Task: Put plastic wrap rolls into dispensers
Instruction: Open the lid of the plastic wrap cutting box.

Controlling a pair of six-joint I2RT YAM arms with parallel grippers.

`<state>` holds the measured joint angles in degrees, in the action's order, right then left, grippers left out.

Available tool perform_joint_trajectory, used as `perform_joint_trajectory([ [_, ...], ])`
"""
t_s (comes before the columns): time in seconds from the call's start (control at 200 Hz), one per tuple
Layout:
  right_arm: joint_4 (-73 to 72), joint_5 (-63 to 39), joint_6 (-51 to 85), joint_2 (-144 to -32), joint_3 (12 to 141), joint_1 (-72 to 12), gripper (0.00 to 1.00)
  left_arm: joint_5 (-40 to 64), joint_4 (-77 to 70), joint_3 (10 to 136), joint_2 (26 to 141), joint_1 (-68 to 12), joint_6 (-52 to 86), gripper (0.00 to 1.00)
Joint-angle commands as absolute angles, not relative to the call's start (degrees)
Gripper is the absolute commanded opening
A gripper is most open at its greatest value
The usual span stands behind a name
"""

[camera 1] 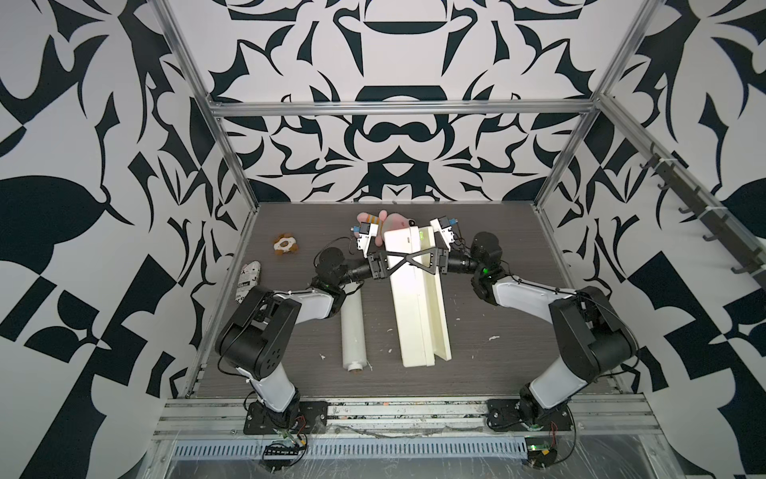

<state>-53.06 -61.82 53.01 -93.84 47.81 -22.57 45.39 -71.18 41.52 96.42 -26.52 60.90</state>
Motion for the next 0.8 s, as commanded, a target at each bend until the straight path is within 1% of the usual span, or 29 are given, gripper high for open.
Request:
perform_joint_trajectory([
  [0.0,-60.9,-67.4,58.7,-92.6,48.4,-23.6,0.76,43.9,-74.9,41.4,95.8,-25.2,61.5,0.46],
  [0.145,-63.8,-68.2,61.2,-93.3,48.0,-22.0,0.76,45.7,-76.8,41.0,95.9,-24.4,62.9,0.46],
  [0.225,-64.2,-66.0,61.7,-92.7,47.0,-20.0,0.76,44.4,-78.2,39.6,95.4,-23.5,63.3,0.47],
  [0.285,-60.7,-63.5,60.1,-91.8,46.7,-18.8,0.75,42.6,-78.1,38.7,94.9,-23.1,62.5,0.47],
  [0.35,-51.7,-59.3,55.0,-89.9,47.0,-18.4,0.75,39.6,-73.8,38.1,93.3,-22.9,59.5,0.47],
  [0.45,-31.4,-52.5,42.3,-85.6,49.1,-18.3,0.75,34.8,-62.0,38.0,88.9,-23.0,52.2,0.47],
  [0.51,-27.9,-50.4,39.5,-83.7,48.9,-17.8,0.76,33.6,-58.1,37.8,86.9,-22.8,49.9,0.48],
  [0.595,-26.5,-49.0,39.3,-82.8,48.7,-16.2,0.76,33.9,-58.9,37.0,86.2,-22.2,49.9,0.48],
  [0.65,-21.5,-46.7,38.4,-82.9,50.0,-15.0,0.76,34.6,-60.2,36.7,86.7,-21.9,50.7,0.48],
  [0.705,-10.3,-42.1,33.7,-82.8,53.3,-14.5,0.75,36.1,-61.5,37.1,87.5,-21.8,51.8,0.48],
  [0.745,1.2,-34.8,28.3,-82.7,56.8,-14.7,0.75,37.1,-61.9,37.4,87.9,-21.7,52.4,0.48],
  [0.795,11.9,-26.3,24.2,-83.6,60.9,-15.1,0.75,37.9,-62.3,37.7,88.2,-21.7,53.0,0.48],
])
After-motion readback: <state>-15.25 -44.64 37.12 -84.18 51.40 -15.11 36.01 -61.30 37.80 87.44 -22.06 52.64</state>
